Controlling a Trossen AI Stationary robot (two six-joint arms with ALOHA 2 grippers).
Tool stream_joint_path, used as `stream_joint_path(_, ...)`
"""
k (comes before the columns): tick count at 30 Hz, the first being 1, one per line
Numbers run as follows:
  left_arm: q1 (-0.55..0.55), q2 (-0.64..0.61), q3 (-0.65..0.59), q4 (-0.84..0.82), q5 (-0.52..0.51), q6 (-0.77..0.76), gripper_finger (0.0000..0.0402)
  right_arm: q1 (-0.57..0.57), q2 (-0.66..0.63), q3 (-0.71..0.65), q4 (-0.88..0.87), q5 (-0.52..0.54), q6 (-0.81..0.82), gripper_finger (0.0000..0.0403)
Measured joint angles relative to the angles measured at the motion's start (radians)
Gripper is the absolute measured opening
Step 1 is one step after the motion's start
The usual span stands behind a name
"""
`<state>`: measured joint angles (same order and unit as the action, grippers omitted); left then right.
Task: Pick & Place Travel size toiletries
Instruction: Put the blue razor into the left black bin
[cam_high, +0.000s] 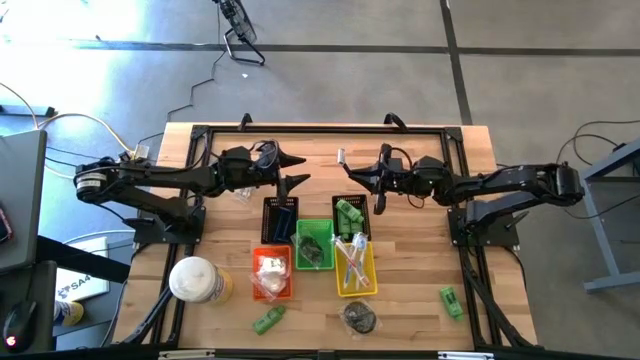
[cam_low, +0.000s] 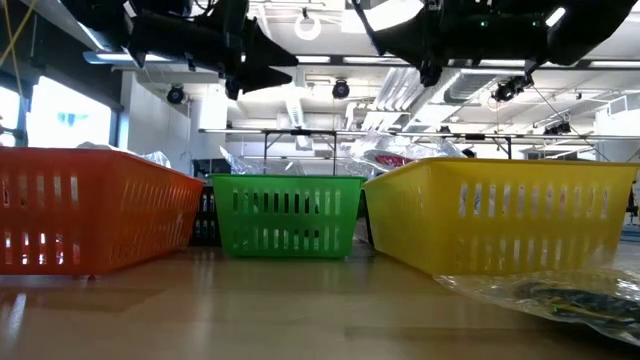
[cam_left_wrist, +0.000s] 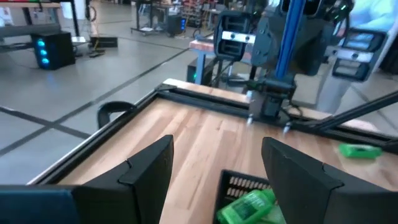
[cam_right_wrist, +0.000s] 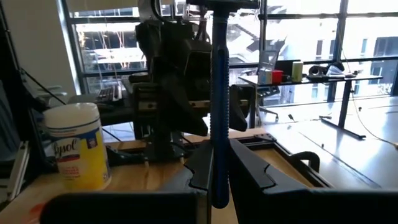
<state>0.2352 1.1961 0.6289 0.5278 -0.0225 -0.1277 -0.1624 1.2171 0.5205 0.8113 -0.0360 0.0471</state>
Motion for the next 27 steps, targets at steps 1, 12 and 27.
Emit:
stream_joint_path(1,0.0,0.0,0.0,0.003,0.006,-0.006,0.0239,0.005,0.0,0.0,0.001,0.0,0.0,0.0025)
stream_joint_path(12,0.0,0.0,0.0,0.051,0.152,0.048,0.0239,0.047,0.05,0.001,0.067,0.01,-0.019,0.0025)
stream_joint_path(27,0.0,0.181,0.0,0.39,0.219,0.107,0.0239,0.044,0.151,0.002,0.174,0.011,-0.025,0.0025)
